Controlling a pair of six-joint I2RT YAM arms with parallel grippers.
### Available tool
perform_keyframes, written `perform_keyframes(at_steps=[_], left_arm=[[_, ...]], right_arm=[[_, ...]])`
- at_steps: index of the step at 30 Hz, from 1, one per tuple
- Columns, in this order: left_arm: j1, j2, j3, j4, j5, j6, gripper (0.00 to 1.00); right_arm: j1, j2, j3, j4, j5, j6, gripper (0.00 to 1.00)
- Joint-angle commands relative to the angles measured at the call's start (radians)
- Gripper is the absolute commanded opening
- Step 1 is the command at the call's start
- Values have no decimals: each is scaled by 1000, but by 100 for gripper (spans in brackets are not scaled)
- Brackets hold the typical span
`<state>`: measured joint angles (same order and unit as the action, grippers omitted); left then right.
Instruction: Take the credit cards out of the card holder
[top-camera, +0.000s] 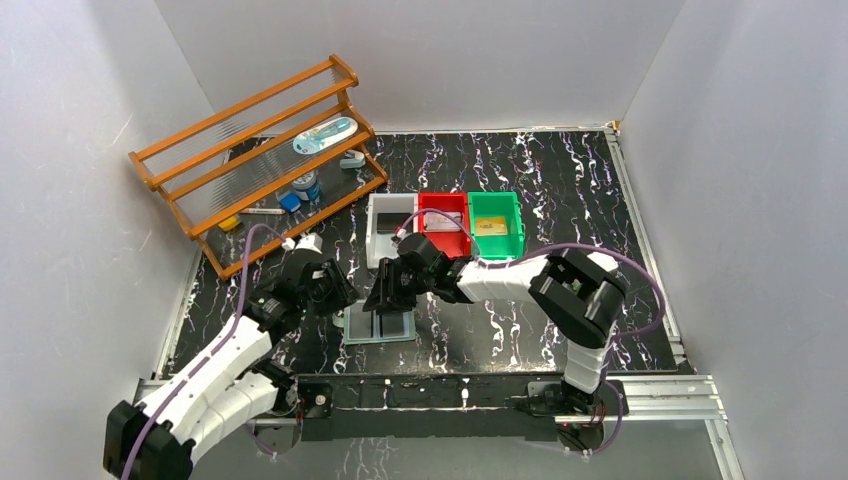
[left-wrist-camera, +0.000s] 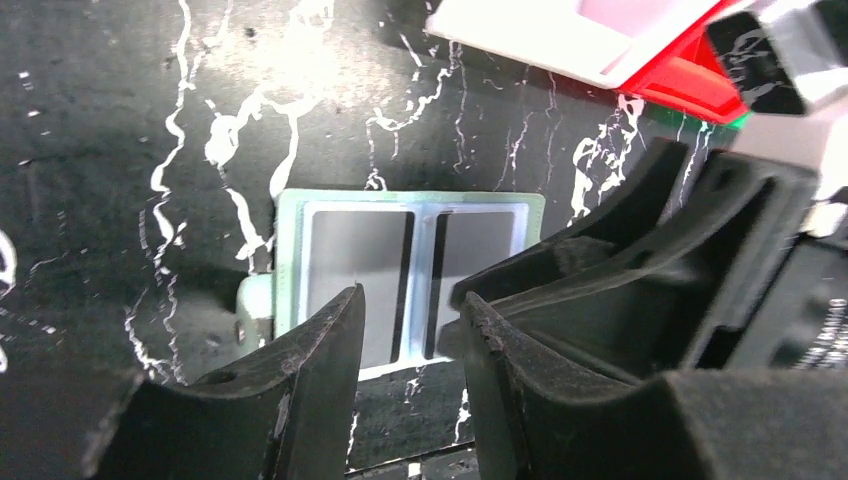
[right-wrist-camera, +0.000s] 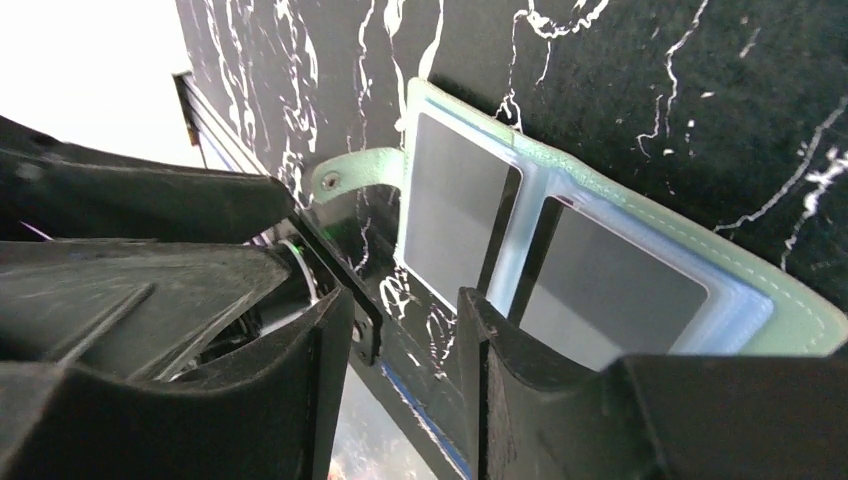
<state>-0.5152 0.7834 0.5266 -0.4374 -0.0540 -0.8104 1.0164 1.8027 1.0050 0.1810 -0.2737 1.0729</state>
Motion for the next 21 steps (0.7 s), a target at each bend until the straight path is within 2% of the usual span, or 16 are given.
perform_keyframes(at_steps=[1,7,16,21], left_arm=[[-1,66,24,69,93,38,40],[-1,153,-25,94,164,13,43],[-3,252,-21,30,173,70,46],[-3,280,-37,27,137,64,41]], right_arm=[[5,54,11,22,-81,-79,49],[3,49,-27,-109,42,-127,48],[1,13,-130,-127,109,-118,46],[0,-7,-131,-75,75,-123,46]])
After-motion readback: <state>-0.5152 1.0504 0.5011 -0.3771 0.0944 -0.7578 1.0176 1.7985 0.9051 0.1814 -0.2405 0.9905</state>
